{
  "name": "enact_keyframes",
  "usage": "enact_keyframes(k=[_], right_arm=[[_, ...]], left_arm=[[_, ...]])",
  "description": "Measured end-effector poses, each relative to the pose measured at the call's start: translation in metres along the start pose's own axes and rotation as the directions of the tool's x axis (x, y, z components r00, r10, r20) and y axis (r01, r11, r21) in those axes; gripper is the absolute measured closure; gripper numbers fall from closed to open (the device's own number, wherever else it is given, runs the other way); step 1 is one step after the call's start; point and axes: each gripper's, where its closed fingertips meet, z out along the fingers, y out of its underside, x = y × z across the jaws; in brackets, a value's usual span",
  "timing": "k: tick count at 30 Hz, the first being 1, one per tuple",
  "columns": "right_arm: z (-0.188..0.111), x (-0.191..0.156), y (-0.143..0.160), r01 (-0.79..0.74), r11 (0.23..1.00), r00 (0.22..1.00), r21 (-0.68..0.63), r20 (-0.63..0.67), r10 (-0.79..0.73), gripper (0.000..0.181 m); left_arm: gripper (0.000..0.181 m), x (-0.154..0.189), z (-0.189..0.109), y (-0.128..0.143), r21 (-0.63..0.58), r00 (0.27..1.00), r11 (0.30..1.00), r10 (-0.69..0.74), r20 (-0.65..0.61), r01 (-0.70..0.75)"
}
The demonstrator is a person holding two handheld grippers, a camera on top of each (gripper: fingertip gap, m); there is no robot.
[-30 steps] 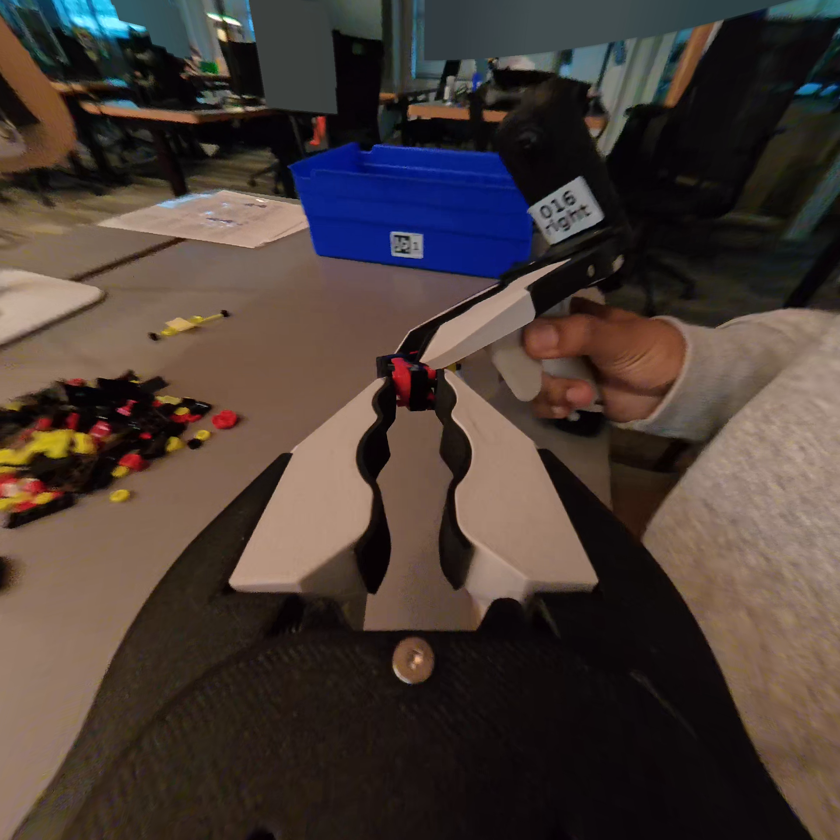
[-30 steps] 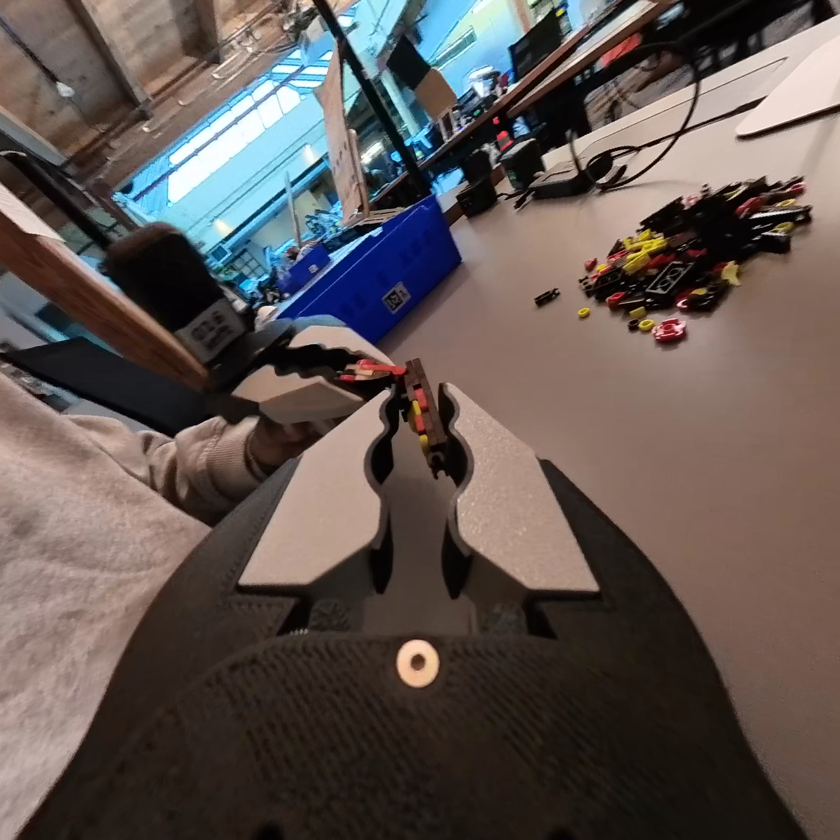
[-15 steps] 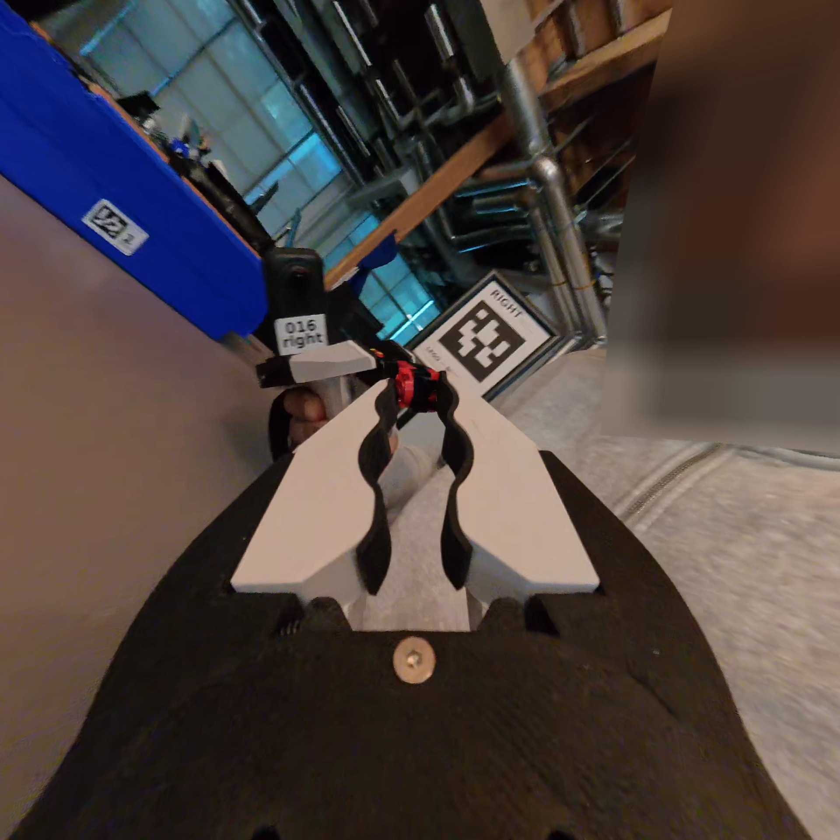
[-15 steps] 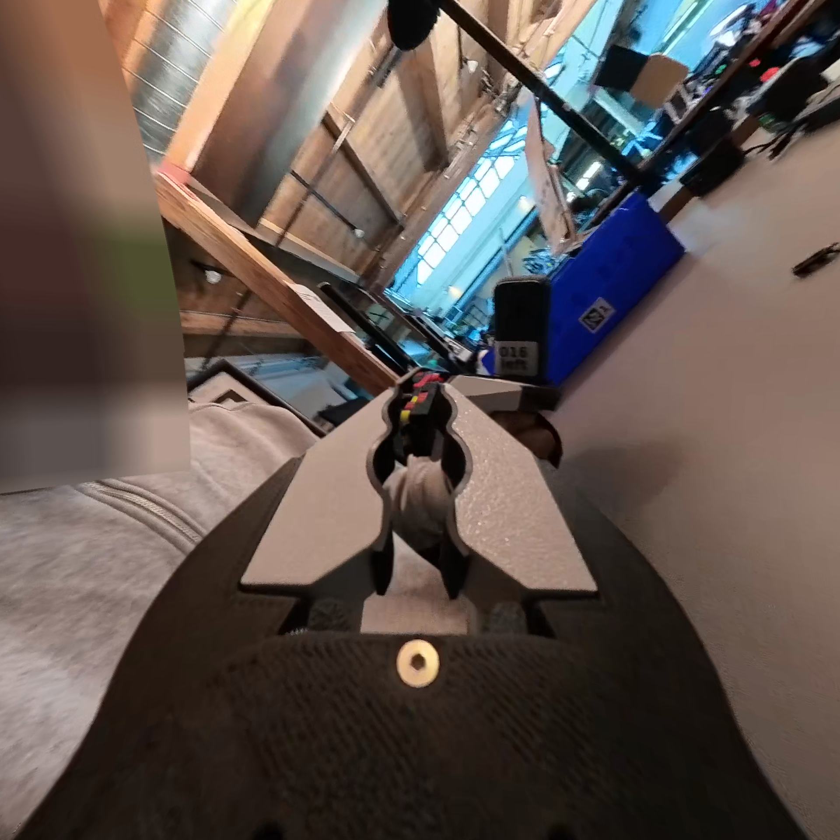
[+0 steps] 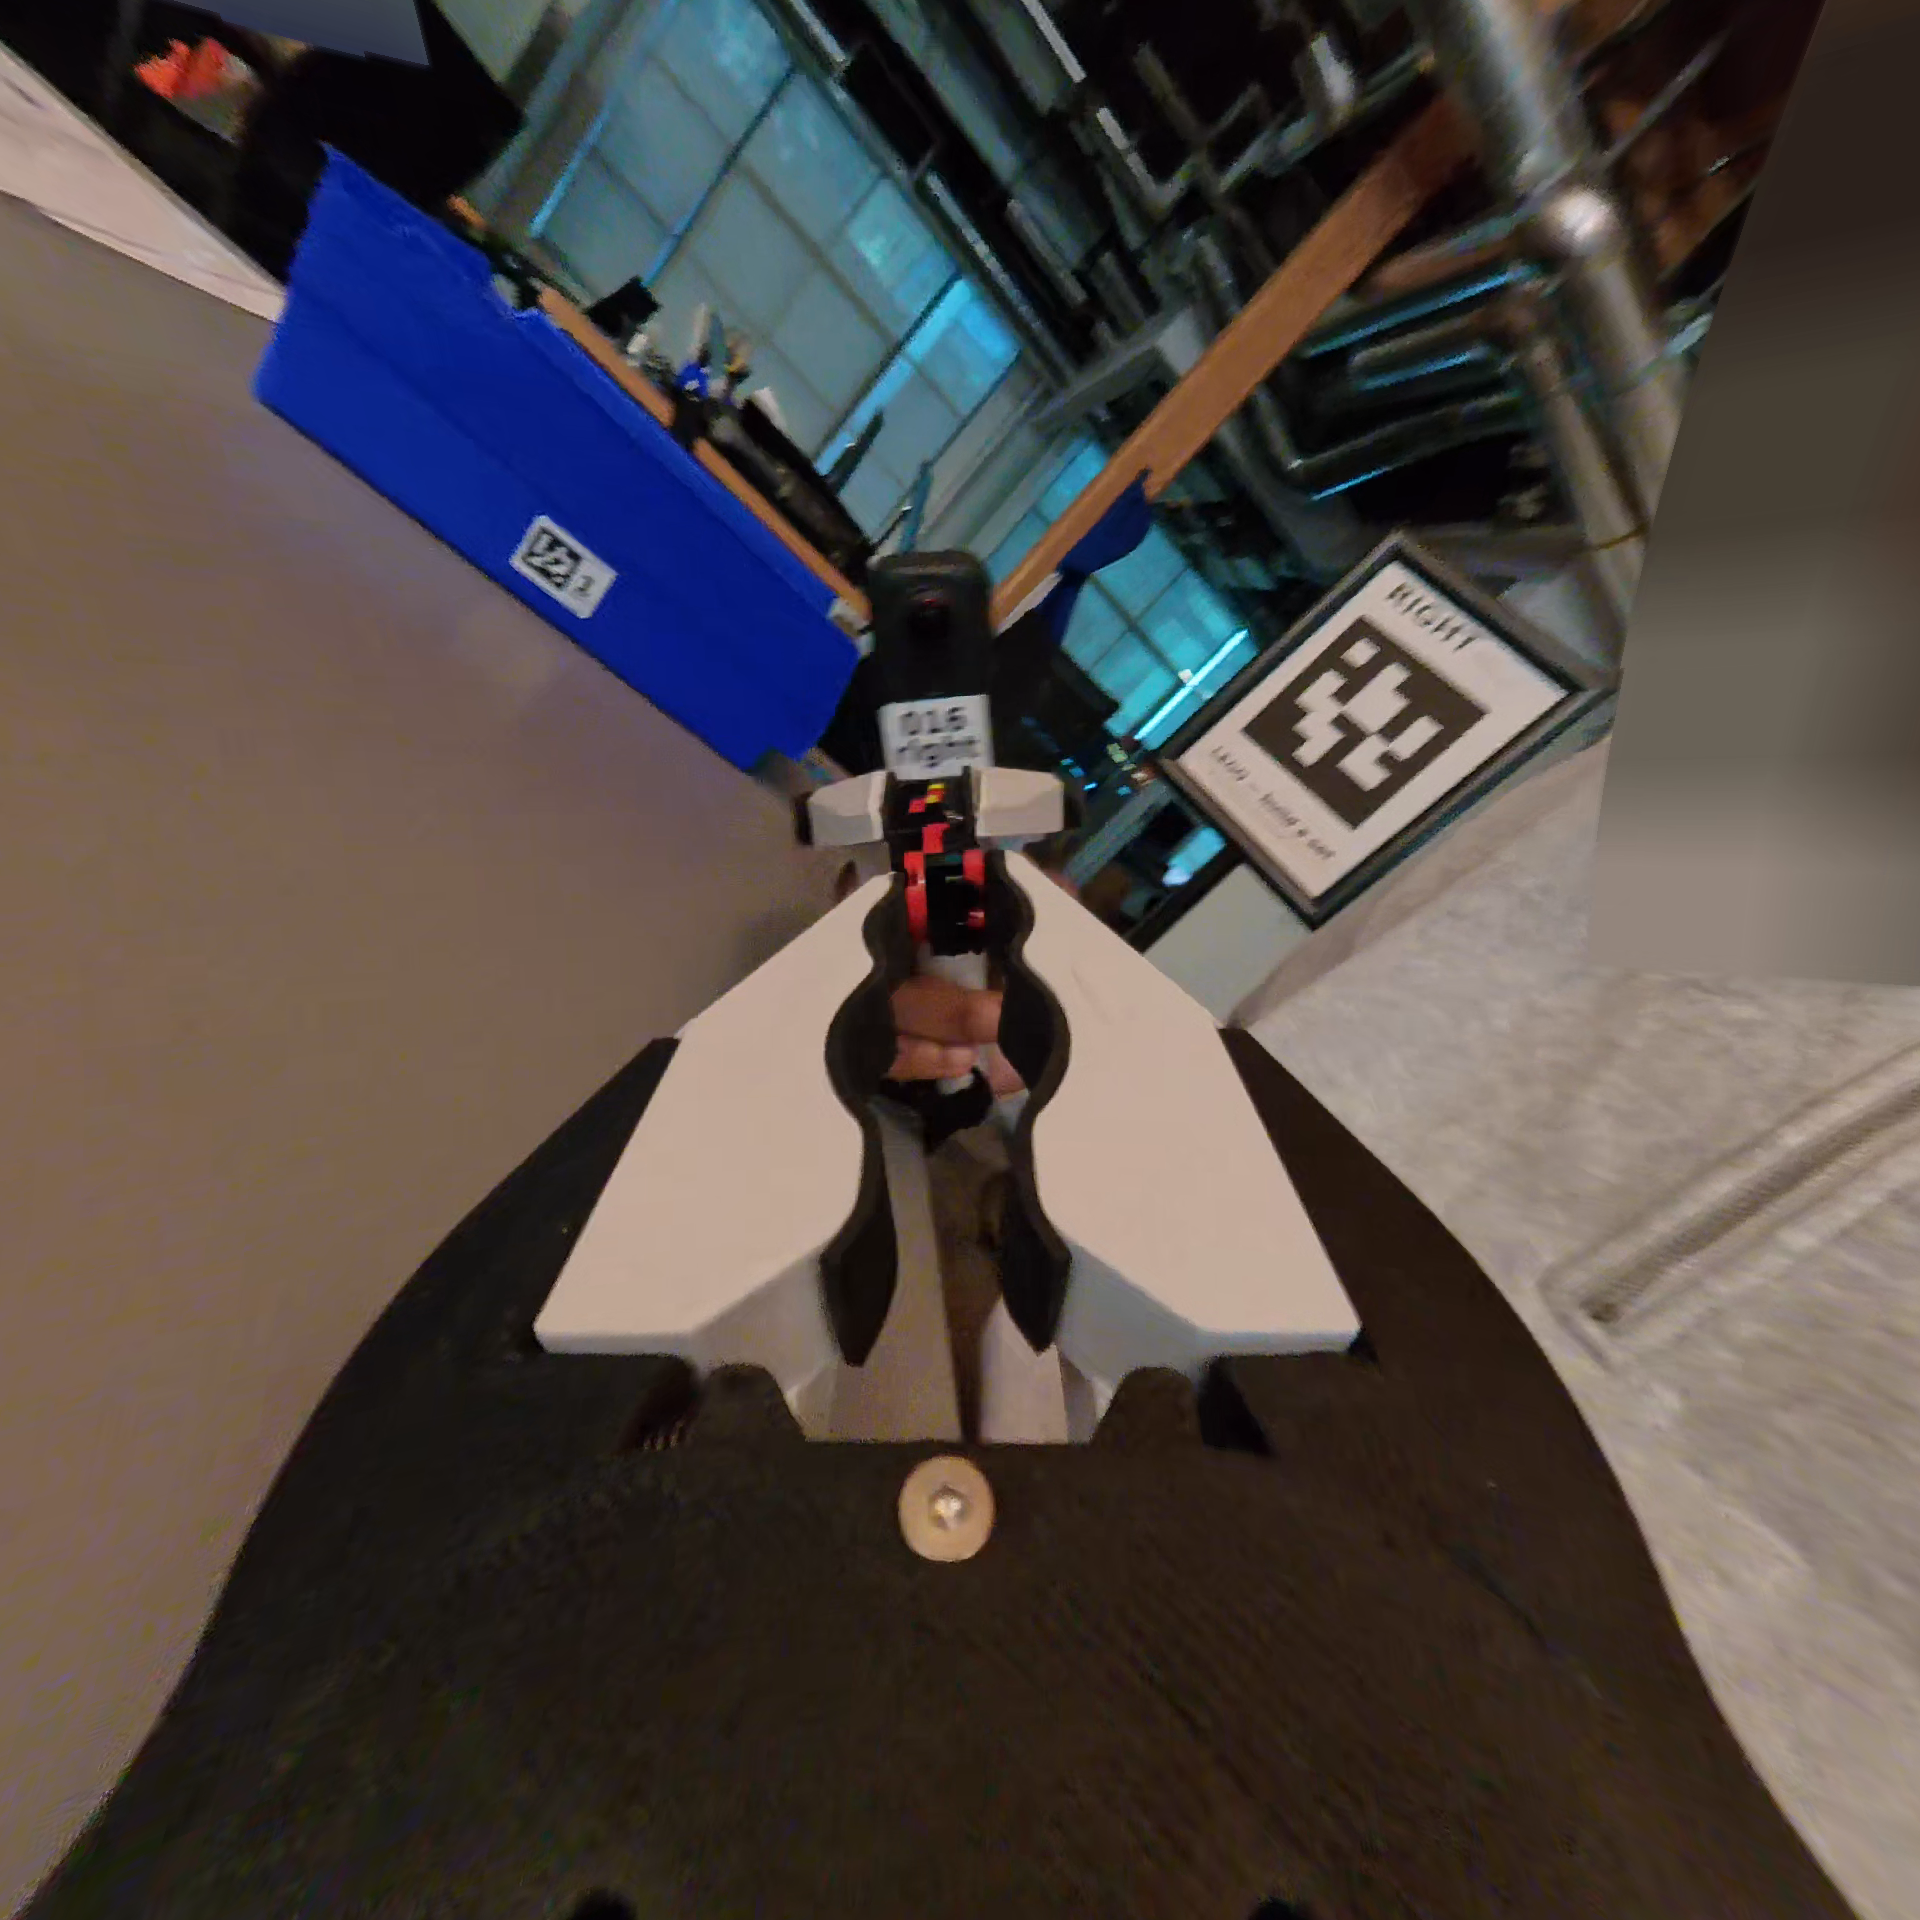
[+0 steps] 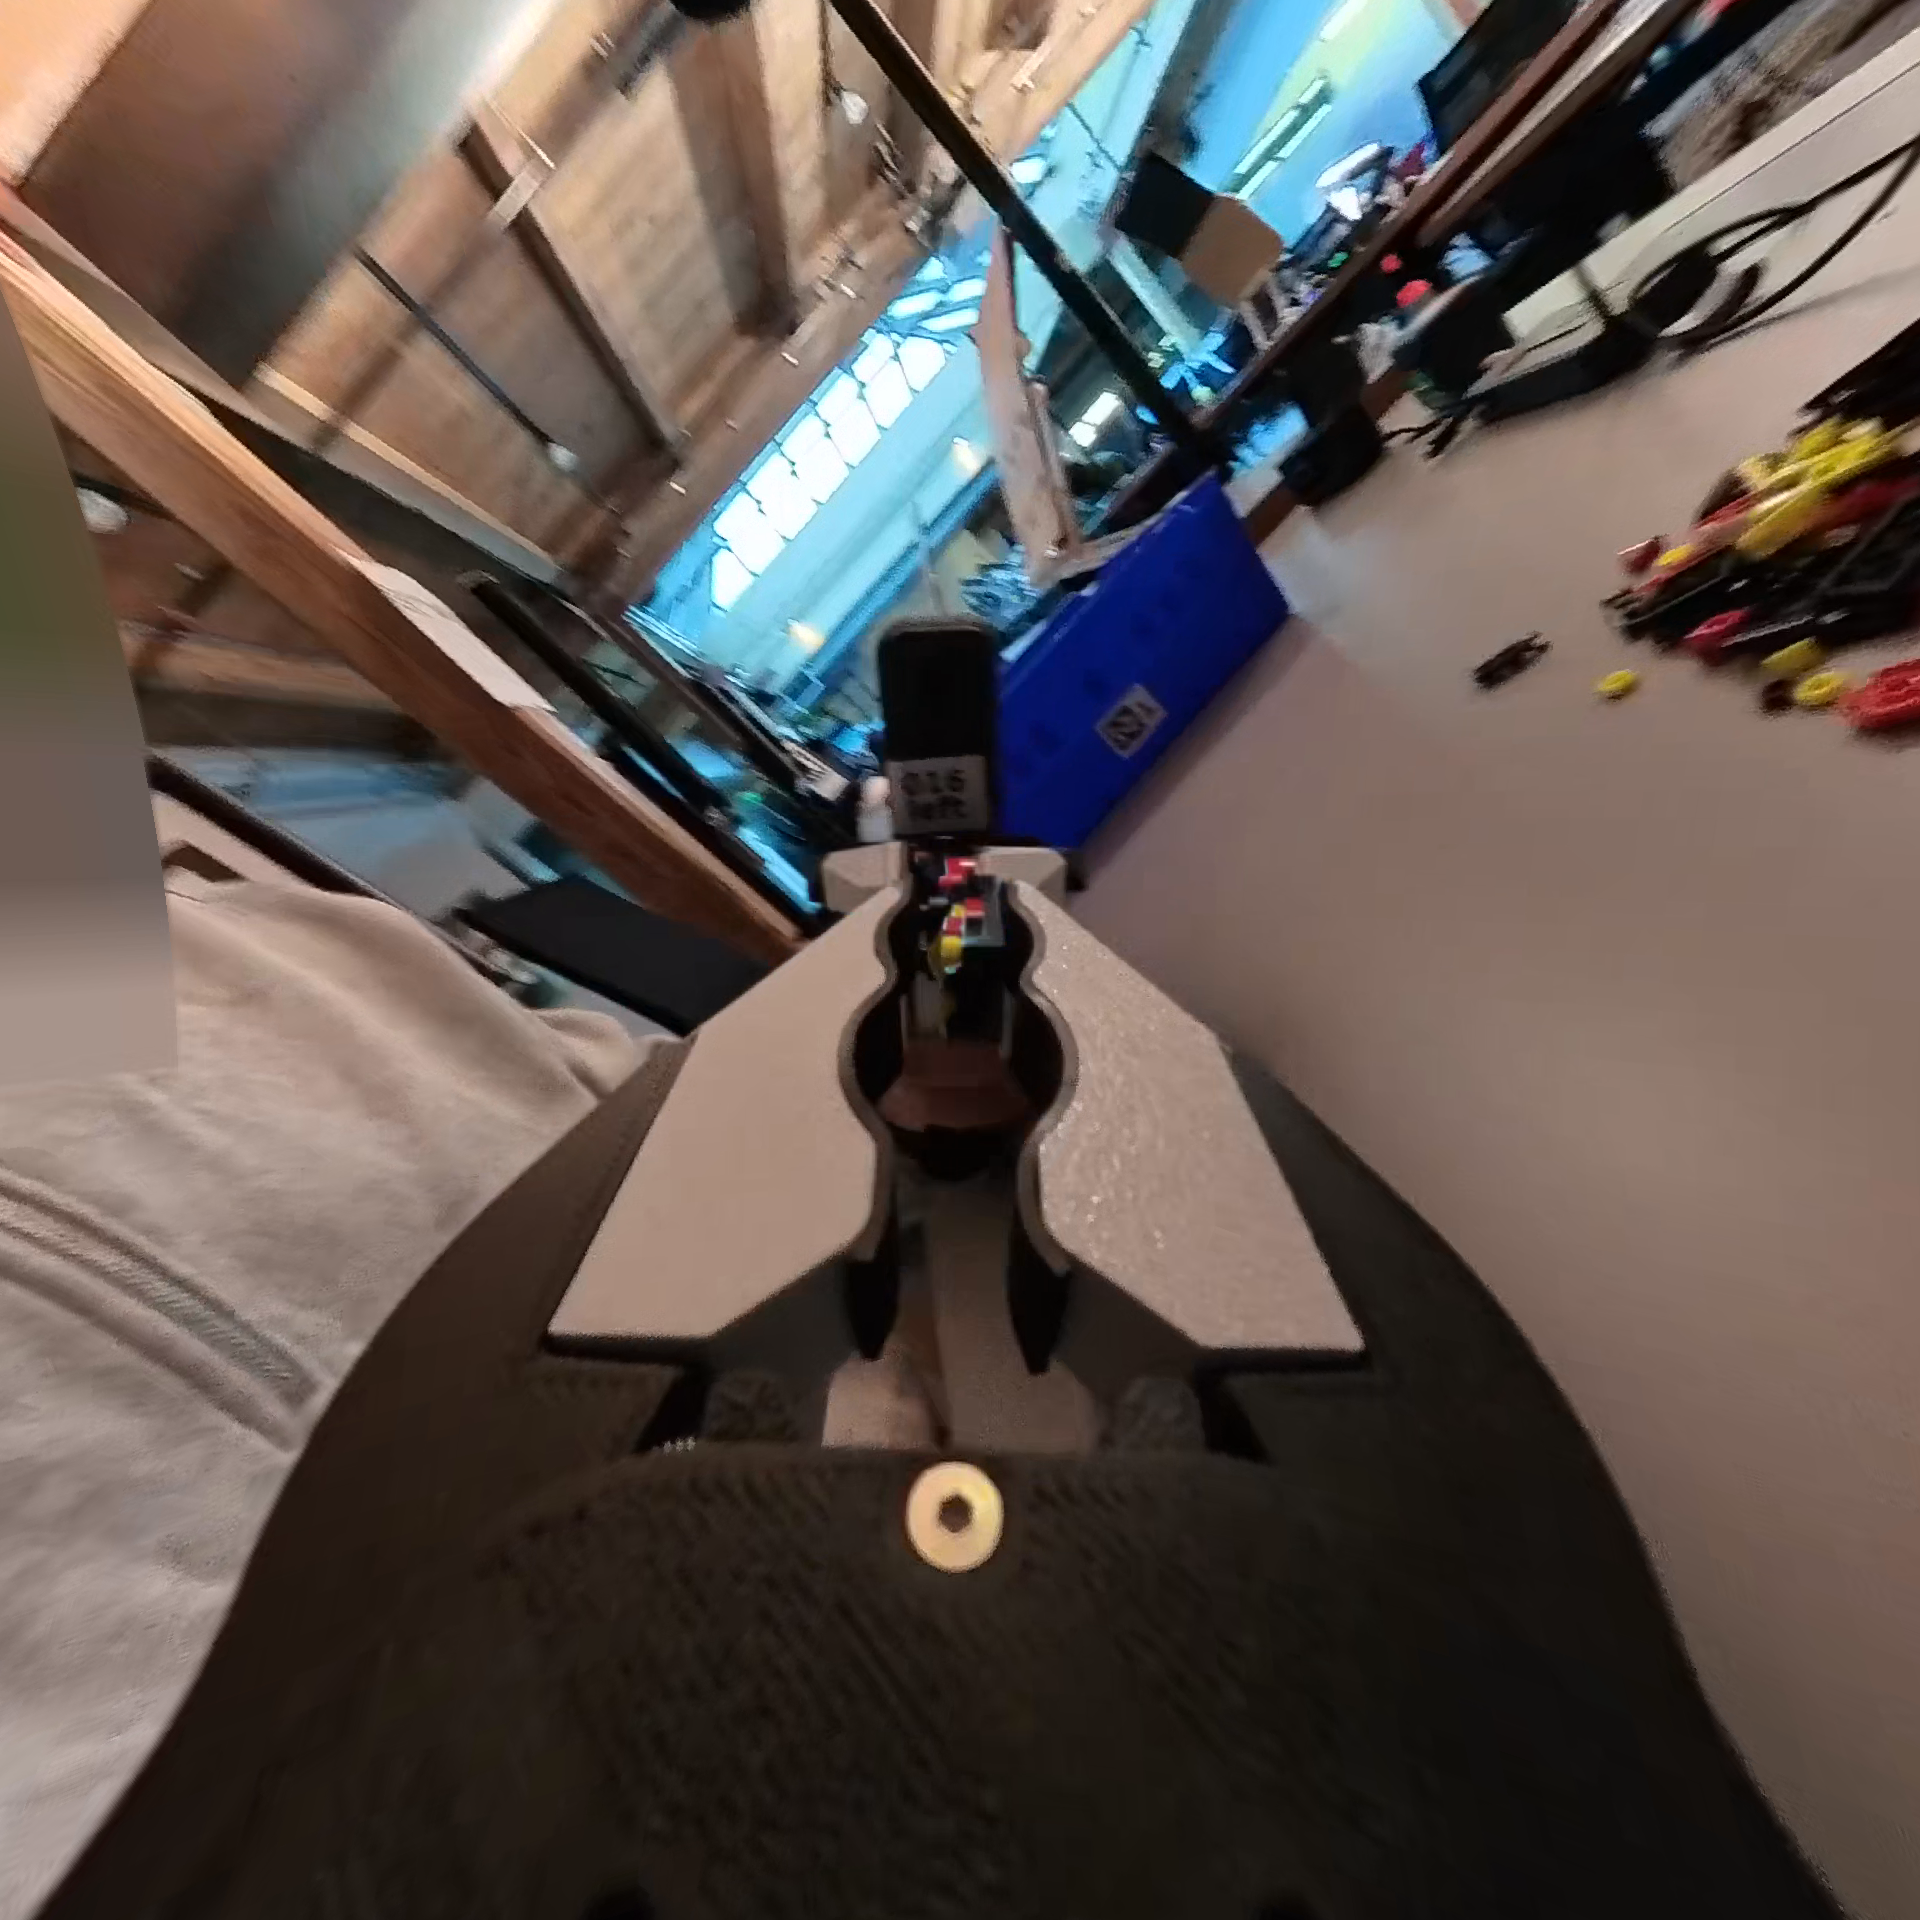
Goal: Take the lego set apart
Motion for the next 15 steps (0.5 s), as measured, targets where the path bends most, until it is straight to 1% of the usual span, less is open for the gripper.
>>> enact_keyframes(k=[2,4,6,8,9,10,11,13,15], right_arm=[[-0.001,0.004,0.001,0.091,0.995,0.993,-0.027,-0.078,-0.093,0.169],[-0.001,0.011,0.003,0.194,0.978,0.965,-0.074,-0.165,-0.204,0.169],[-0.002,0.011,0.002,0.266,0.960,0.940,-0.092,-0.195,-0.279,0.169],[-0.001,0.007,0.001,0.311,0.947,0.926,-0.082,-0.196,-0.322,0.169],[-0.001,0.005,0.000,0.317,0.946,0.926,-0.073,-0.190,-0.325,0.169],[-0.001,0.005,-0.002,0.308,0.950,0.932,-0.058,-0.185,-0.313,0.169],[-0.003,0.005,-0.004,0.287,0.957,0.941,-0.031,-0.178,-0.288,0.169],[-0.008,0.008,-0.012,0.223,0.974,0.963,0.039,-0.165,-0.214,0.170],[-0.012,0.014,-0.017,0.137,0.986,0.980,0.092,-0.155,-0.121,0.170]], left_arm=[[0.167,-0.005,0.001,0.001,-0.018,0.997,0.999,0.051,0.056,-0.050],[0.168,-0.013,0.001,0.006,-0.070,0.981,0.990,0.133,0.140,-0.124],[0.167,-0.015,0.002,0.007,-0.092,0.964,0.979,0.196,0.179,-0.182],[0.166,-0.013,0.002,0.005,-0.080,0.961,0.976,0.212,0.178,-0.200],[0.167,-0.012,0.002,0.005,-0.073,0.964,0.978,0.205,0.168,-0.195],[0.161,-0.011,0.001,0.005,-0.069,0.970,0.981,0.190,0.152,-0.182],[0.151,-0.011,0.001,0.007,-0.072,0.975,0.984,0.175,0.140,-0.166],[0.140,-0.010,0.002,0.010,-0.086,0.981,0.985,0.159,0.115,-0.149],[0.136,-0.009,0.004,0.013,-0.102,0.976,0.980,0.184,0.113,-0.173]])
